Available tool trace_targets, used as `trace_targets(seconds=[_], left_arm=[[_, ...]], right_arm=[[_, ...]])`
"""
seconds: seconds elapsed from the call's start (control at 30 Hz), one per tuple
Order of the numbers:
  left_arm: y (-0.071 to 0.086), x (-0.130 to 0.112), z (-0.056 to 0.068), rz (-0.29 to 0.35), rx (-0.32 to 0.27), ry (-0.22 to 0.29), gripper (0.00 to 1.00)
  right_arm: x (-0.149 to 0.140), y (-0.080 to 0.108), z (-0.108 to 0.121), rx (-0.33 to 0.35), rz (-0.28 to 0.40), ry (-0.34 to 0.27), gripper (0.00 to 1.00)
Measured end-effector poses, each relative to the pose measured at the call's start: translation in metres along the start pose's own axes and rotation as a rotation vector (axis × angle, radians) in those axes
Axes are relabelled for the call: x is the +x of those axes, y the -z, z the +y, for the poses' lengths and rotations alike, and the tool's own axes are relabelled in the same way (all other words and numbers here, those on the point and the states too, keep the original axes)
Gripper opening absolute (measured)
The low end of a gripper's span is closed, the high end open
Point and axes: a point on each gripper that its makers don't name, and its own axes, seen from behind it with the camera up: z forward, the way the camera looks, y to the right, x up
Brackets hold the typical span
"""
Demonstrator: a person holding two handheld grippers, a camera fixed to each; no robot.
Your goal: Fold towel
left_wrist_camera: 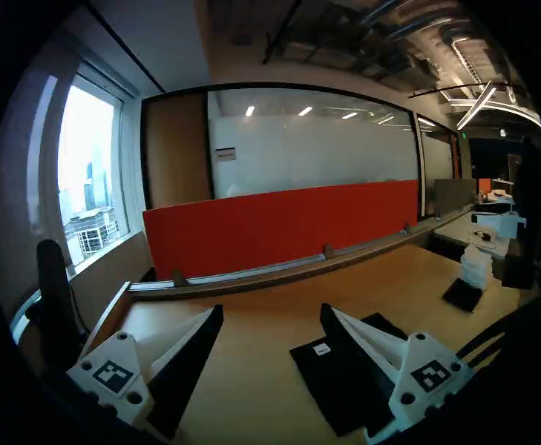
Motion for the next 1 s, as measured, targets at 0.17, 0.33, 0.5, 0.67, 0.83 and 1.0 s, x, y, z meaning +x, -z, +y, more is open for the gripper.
trace_targets(seconds=[0.17, 0.33, 0.5, 0.67, 0.83, 1.0], left_arm=[[-0.003, -0.015, 0.015, -0.052, -0.073, -0.007, 0.97], [-0.003, -0.027, 0.027, -0.085, -0.115, -0.011, 0.97], [-0.002, -0.037, 0.035, -0.106, -0.146, -0.009, 0.97], [-0.001, -0.052, 0.042, -0.137, -0.178, -0.007, 0.97], [-0.001, -0.066, 0.049, -0.155, -0.200, -0.014, 0.97], [0.000, -0.082, 0.056, -0.176, -0.215, -0.020, 0.97]], right_arm=[[-0.006, -0.001, -0.017, 0.077, -0.038, 0.000, 1.00], [-0.014, 0.000, -0.029, 0.127, -0.072, 0.000, 1.00], [-0.026, 0.002, -0.041, 0.174, -0.108, 0.023, 1.00], [-0.044, 0.005, -0.050, 0.216, -0.156, 0.045, 1.00], [-0.064, 0.008, -0.059, 0.252, -0.198, 0.061, 1.00], [-0.081, 0.008, -0.064, 0.271, -0.230, 0.069, 1.00]])
